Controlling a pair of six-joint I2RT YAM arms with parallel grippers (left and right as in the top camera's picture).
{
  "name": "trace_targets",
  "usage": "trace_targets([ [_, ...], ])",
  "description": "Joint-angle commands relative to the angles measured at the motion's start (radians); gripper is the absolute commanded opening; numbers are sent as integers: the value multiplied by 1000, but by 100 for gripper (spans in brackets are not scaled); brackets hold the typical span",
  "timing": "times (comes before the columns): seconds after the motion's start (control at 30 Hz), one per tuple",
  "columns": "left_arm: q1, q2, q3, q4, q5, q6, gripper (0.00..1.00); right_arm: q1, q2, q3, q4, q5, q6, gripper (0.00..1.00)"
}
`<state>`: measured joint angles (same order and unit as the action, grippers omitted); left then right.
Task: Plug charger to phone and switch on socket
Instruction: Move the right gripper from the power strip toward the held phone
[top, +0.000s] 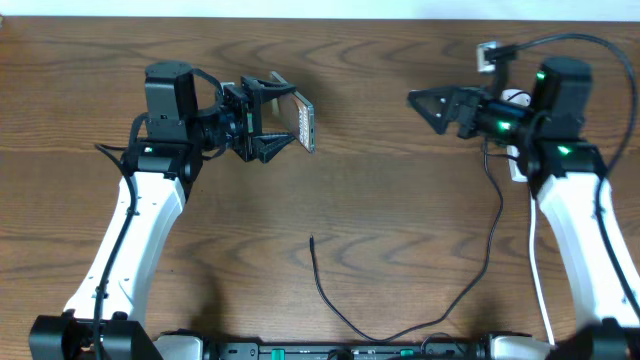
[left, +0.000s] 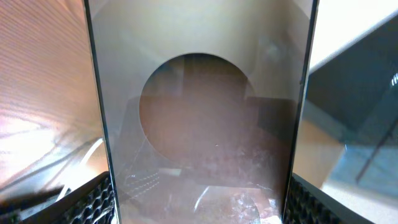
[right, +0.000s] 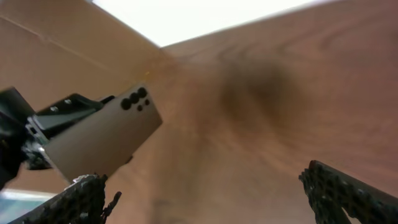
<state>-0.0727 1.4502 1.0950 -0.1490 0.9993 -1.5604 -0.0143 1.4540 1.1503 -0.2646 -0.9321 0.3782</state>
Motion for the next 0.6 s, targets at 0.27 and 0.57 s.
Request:
trace_targets([
  [0.27, 3, -19, 17, -234, -292, 138, 8, 135, 182, 16, 73, -17, 170, 99],
  [0.57, -40, -19, 17, -349, -536, 139, 8, 290, 217, 16, 74, 108, 65, 99],
])
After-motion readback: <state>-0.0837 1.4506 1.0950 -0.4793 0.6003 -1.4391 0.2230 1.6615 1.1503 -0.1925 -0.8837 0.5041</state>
